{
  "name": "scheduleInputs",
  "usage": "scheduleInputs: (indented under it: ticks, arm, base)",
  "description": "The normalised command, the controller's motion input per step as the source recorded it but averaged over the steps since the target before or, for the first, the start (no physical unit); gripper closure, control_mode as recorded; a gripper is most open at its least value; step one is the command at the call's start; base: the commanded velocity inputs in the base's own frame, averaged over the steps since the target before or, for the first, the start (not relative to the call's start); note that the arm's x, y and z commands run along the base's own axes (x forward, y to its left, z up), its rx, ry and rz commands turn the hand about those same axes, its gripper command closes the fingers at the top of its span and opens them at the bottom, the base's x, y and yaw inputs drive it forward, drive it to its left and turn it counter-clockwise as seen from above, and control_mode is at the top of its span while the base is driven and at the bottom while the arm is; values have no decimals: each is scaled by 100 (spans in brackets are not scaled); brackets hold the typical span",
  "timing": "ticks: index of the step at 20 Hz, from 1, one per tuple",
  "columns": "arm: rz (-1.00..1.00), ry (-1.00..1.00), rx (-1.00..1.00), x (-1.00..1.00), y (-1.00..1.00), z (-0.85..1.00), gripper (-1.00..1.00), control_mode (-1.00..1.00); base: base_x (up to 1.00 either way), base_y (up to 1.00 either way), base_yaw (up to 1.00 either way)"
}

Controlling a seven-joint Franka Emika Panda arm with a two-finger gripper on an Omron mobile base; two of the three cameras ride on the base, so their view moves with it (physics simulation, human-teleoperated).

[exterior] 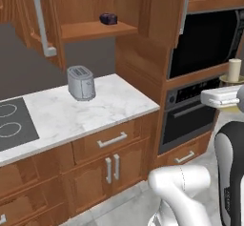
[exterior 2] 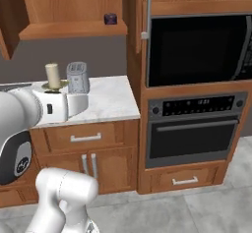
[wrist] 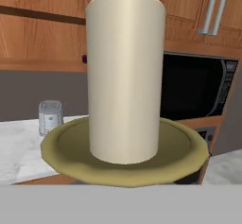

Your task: Pick the candle and candle from the dining table and place them in the open cabinet. Close the cabinet after placing the objects.

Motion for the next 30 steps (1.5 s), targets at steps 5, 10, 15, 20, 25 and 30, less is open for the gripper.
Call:
scheduleInputs:
  ticks: [5, 10, 15, 20, 25, 30]
  arm:
    - [0, 0, 0, 0, 0, 0, 100, 100]
    - [0, 0, 0, 0, 0, 0, 100, 100]
    - [0, 0, 0, 0, 0, 0, 100, 100]
    - [0, 0, 0, 0, 0, 0, 100, 100]
    - [0, 0, 0, 0, 0, 0, 100, 100]
    - [0, 0, 0, 0, 0, 0, 100, 100]
  base:
    - [13, 47, 11]
    - [25, 0, 36]
    - [0, -22, 28]
    - [20, -5, 14]
    - [60, -7, 3]
    - [59, -22, 5]
